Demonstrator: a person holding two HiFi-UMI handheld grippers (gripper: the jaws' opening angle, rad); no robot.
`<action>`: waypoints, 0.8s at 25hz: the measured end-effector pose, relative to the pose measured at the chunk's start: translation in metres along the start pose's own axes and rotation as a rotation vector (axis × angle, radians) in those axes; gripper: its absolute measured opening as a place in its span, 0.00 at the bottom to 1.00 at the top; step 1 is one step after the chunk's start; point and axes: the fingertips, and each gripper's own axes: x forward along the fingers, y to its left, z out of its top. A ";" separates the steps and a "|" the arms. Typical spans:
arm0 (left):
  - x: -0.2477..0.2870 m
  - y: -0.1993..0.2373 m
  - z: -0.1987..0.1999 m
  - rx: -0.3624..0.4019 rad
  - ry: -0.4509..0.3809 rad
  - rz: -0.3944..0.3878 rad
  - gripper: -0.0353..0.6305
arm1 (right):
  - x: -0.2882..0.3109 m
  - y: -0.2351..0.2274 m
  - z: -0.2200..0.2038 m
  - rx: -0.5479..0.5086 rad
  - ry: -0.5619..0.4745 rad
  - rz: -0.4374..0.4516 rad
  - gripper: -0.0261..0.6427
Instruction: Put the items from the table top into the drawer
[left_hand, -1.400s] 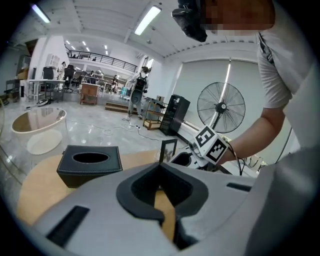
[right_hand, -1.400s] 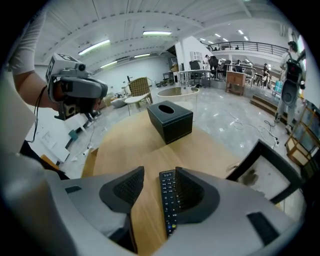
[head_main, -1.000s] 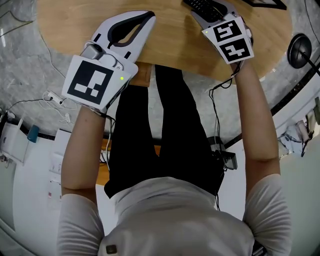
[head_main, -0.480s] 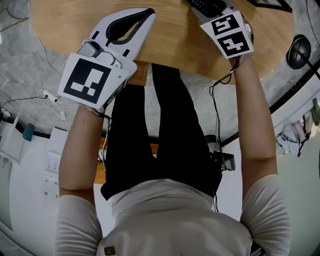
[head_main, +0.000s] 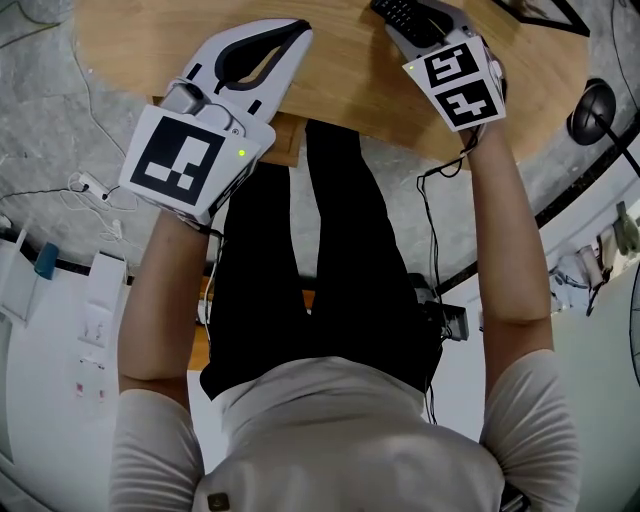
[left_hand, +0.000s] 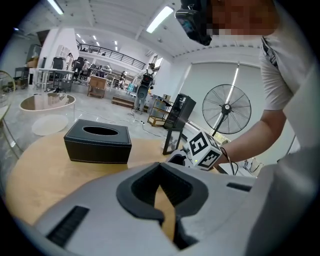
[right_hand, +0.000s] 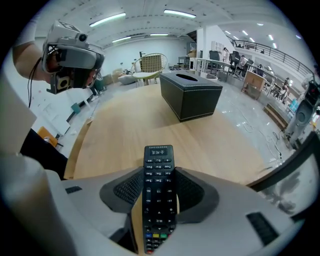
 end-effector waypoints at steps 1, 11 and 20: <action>-0.006 0.002 -0.002 -0.004 -0.003 0.004 0.07 | 0.000 0.006 0.003 -0.008 0.002 0.006 0.35; -0.084 0.026 -0.030 -0.026 -0.071 0.048 0.07 | 0.010 0.090 0.048 -0.059 0.025 0.062 0.35; -0.168 0.053 -0.079 -0.072 -0.102 0.110 0.07 | 0.033 0.195 0.096 -0.095 0.034 0.138 0.35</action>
